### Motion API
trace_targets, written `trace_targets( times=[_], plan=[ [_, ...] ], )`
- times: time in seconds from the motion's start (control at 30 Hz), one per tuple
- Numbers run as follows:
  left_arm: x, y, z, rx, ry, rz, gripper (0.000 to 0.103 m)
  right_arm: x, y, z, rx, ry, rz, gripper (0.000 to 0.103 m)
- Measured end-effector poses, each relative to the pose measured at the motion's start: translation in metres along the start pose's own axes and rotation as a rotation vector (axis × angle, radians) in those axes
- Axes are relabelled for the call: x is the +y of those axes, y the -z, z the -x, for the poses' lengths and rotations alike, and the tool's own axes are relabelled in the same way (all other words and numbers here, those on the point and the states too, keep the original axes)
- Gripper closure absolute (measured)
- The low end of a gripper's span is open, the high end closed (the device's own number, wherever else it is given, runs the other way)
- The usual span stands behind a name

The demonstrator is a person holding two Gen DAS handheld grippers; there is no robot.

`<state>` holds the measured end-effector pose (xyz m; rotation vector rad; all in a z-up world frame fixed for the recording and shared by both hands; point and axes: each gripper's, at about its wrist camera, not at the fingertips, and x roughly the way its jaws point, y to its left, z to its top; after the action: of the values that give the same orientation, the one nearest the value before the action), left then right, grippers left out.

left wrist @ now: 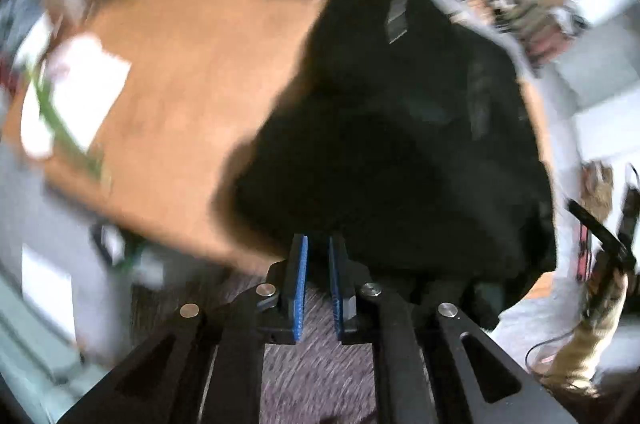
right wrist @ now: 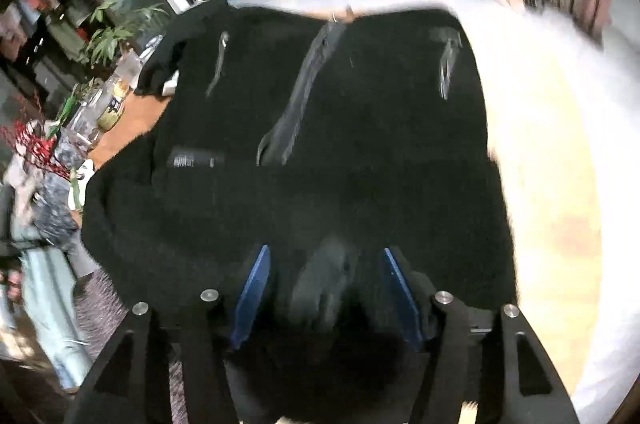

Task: Fold clothes

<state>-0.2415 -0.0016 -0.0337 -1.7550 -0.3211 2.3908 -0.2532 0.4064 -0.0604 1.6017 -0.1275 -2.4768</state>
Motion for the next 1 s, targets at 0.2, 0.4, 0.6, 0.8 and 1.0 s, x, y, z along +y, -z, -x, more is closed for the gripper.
trace_targets(
  times=[0.2, 0.4, 0.6, 0.8, 1.0],
  plan=[
    [-0.031, -0.049, -0.099, 0.171, -0.148, -0.082, 0.091, 0.036, -0.002, -0.086, 0.224, 0.186, 0.209, 0.047],
    [0.031, -0.045, -0.116, 0.197, -0.033, 0.090, 0.100, 0.035, -0.011, -0.048, 0.139, 0.049, 0.206, 0.077],
    [0.042, -0.026, -0.083, 0.163, 0.028, 0.104, 0.100, 0.014, -0.013, -0.004, -0.027, -0.018, 0.079, 0.075],
    [-0.014, -0.072, -0.052, 0.046, -0.035, -0.054, 0.100, 0.030, -0.001, -0.055, 0.098, 0.037, 0.060, 0.075],
    [-0.025, -0.121, -0.150, 0.211, -0.260, -0.005, 0.100, 0.044, -0.012, 0.018, -0.097, -0.066, 0.113, 0.076]
  ],
)
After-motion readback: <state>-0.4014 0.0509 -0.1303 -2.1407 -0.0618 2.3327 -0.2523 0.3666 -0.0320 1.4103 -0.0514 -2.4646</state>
